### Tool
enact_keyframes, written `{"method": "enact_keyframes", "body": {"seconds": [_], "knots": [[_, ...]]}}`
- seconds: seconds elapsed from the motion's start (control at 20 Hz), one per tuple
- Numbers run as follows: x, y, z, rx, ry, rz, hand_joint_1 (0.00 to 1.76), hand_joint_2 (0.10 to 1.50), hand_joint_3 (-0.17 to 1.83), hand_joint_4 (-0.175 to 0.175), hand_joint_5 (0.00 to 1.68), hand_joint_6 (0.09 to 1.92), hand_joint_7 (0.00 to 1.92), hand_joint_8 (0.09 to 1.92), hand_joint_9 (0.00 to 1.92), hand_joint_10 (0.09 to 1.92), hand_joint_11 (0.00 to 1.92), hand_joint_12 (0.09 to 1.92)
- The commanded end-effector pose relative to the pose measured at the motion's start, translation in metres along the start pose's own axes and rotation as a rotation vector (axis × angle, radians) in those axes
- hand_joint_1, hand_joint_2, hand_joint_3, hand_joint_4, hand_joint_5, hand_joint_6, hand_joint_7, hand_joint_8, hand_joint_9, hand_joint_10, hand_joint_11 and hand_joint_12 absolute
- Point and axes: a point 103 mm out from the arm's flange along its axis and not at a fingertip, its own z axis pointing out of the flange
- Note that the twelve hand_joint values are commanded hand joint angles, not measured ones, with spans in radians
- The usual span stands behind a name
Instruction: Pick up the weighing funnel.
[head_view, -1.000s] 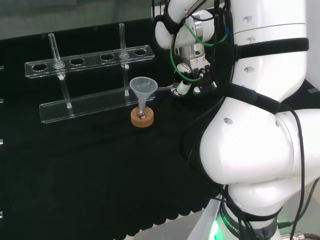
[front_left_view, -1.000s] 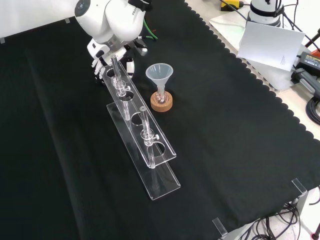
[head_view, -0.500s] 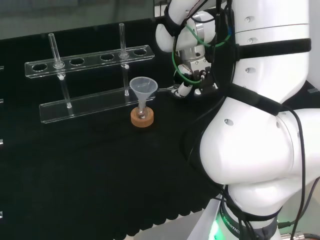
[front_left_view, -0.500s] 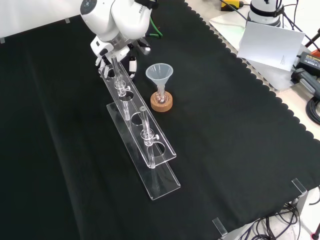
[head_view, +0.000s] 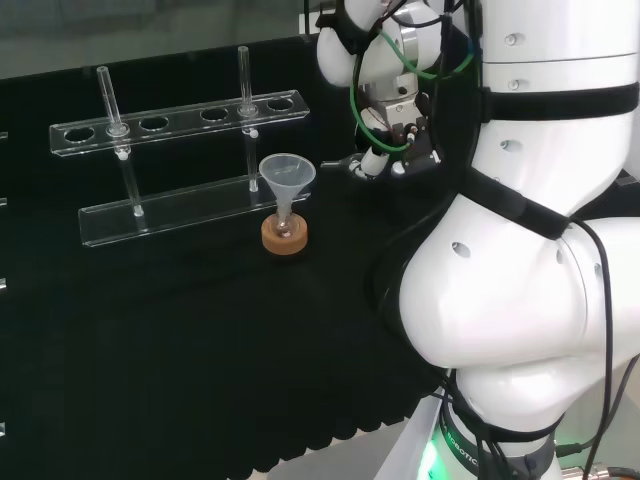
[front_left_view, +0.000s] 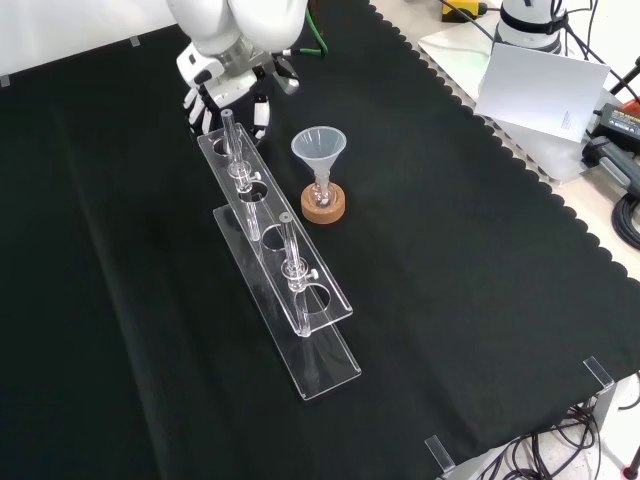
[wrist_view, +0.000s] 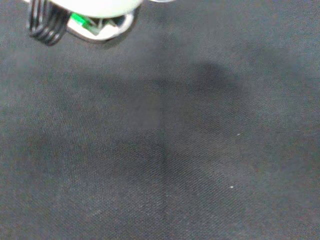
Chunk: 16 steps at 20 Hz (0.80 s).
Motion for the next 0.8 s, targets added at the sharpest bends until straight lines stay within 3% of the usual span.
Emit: {"method": "enact_keyframes", "body": {"seconds": [0.05, 0.55, 0.8], "knots": [[-0.010, -0.011, -0.010, -0.024, 0.045, 0.029, 1.11, 0.68, 0.63, 0.175, 1.25, 0.70, 0.52, 0.68, 0.82, 0.52, 0.49, 1.28], [-0.022, -0.048, -0.057, -0.052, 0.028, 0.056, 1.11, 0.68, 0.62, 0.175, 1.25, 0.70, 0.52, 0.69, 0.80, 0.51, 0.50, 1.28], [-0.013, -0.074, -0.079, -0.062, -0.032, 0.063, 1.11, 0.68, 0.62, 0.175, 1.25, 0.71, 0.51, 0.69, 0.78, 0.50, 0.50, 1.27]]}}
